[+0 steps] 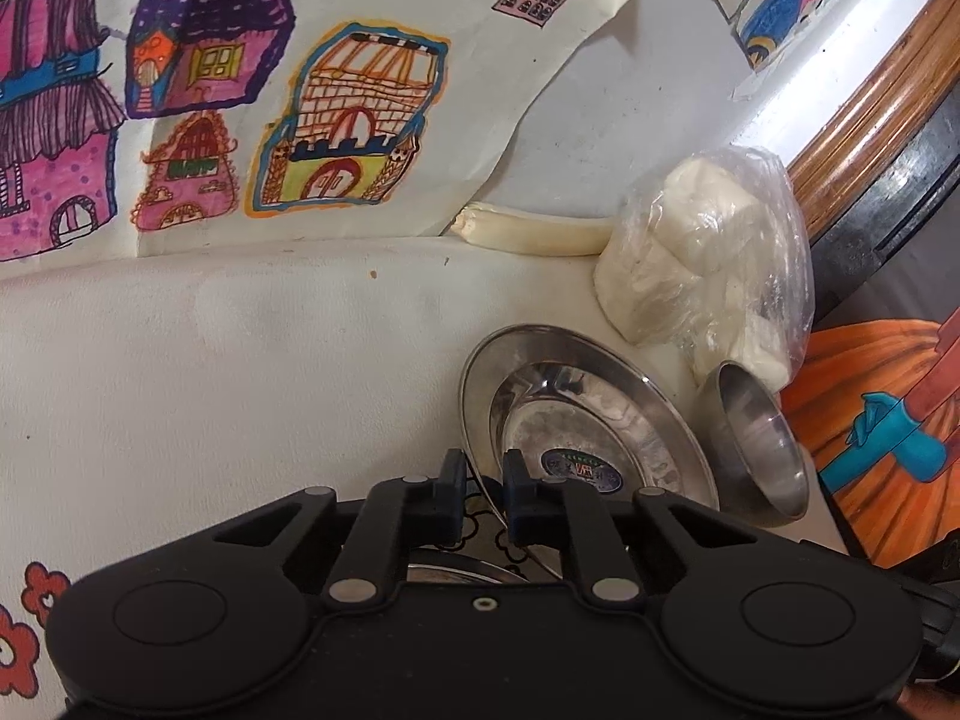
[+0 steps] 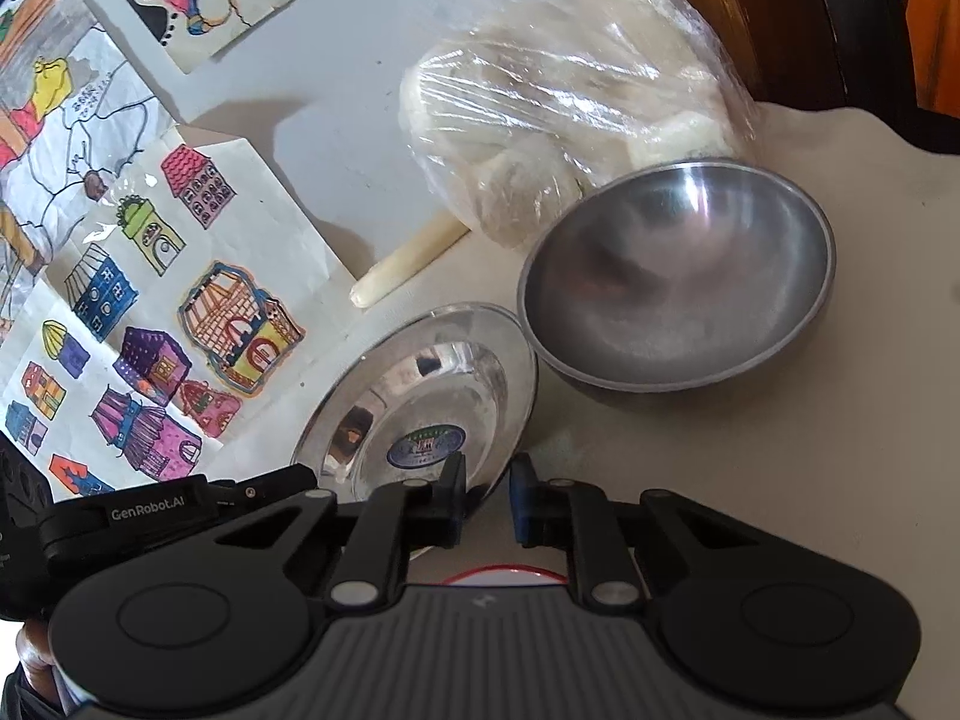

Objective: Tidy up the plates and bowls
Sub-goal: 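Close the left gripper on the labeled plate rim while the right gripper closes too, then carry the labeled plate onto the stacked plates and open both grippers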

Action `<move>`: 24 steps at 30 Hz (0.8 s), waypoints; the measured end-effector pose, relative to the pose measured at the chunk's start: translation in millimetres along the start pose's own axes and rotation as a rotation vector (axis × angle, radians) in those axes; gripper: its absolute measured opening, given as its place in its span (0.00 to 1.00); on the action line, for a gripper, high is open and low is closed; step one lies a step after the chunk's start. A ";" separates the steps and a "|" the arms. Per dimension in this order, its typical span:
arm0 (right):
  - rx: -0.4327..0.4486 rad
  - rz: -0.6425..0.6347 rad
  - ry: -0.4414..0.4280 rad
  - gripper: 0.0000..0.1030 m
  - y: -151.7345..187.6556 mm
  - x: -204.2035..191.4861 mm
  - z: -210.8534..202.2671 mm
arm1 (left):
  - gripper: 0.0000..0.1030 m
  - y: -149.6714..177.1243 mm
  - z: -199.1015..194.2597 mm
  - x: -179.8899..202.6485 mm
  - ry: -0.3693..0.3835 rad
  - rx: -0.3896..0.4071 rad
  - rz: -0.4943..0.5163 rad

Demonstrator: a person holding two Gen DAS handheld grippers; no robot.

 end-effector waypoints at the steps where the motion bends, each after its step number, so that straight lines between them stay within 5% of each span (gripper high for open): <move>1: 0.006 -0.006 0.000 0.17 -0.5 -1.3 -0.8 | 0.13 0.2 -1.3 -0.1 0.001 0.002 -0.001; 24: 0.074 -0.120 -0.047 0.17 16.8 -55.3 -59.8 | 0.13 15.9 -90.2 -6.5 0.049 0.097 0.020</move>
Point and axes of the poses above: each gripper's, at about its wrist camera, not at the fingertips, and z roughly the way its jaws point, x to its right, y to its underside, the point moved 5 cm from there along z, roughly the way its jaws point, and after that the axes turned 4 degrees about x, right-handed, at the moved point
